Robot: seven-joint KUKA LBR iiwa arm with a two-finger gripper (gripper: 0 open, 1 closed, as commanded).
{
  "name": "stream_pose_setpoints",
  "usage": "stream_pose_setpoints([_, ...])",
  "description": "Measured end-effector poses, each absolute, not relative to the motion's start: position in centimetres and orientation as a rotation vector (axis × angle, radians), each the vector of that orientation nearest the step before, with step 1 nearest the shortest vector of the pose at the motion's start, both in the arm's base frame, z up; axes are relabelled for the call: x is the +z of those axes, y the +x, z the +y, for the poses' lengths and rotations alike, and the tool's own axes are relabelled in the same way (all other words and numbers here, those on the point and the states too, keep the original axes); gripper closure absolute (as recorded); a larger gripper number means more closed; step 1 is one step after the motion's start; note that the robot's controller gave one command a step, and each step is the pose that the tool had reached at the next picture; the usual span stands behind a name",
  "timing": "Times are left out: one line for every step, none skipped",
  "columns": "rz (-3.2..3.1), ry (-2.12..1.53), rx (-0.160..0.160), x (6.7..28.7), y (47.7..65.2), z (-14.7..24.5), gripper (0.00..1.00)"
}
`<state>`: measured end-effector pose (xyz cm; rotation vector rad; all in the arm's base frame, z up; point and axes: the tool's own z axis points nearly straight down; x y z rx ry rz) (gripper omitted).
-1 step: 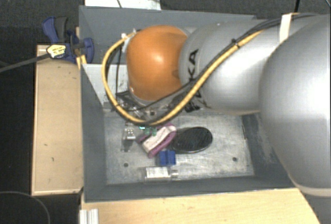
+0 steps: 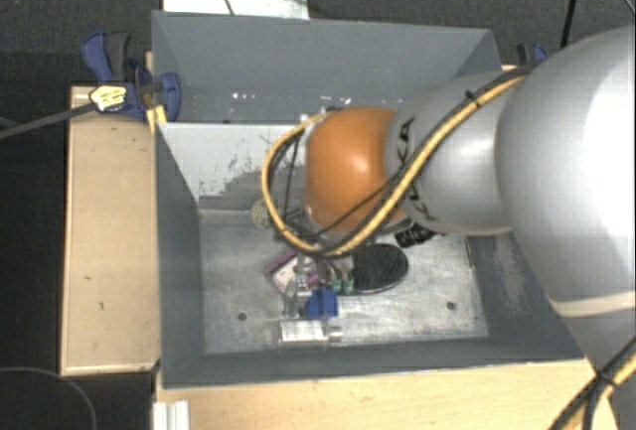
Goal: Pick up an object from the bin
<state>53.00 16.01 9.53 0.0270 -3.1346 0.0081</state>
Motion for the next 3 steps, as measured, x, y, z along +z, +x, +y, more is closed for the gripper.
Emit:
stream_pose_setpoints([-3.142,0.001,0.000,7.0,53.0,10.0,0.00])
stream_pose_setpoints([-3.143,0.002,-0.004,7.2,53.0,10.4,1.00])
stream_pose_setpoints([-3.136,0.284,-0.001,23.2,53.3,9.9,1.00])
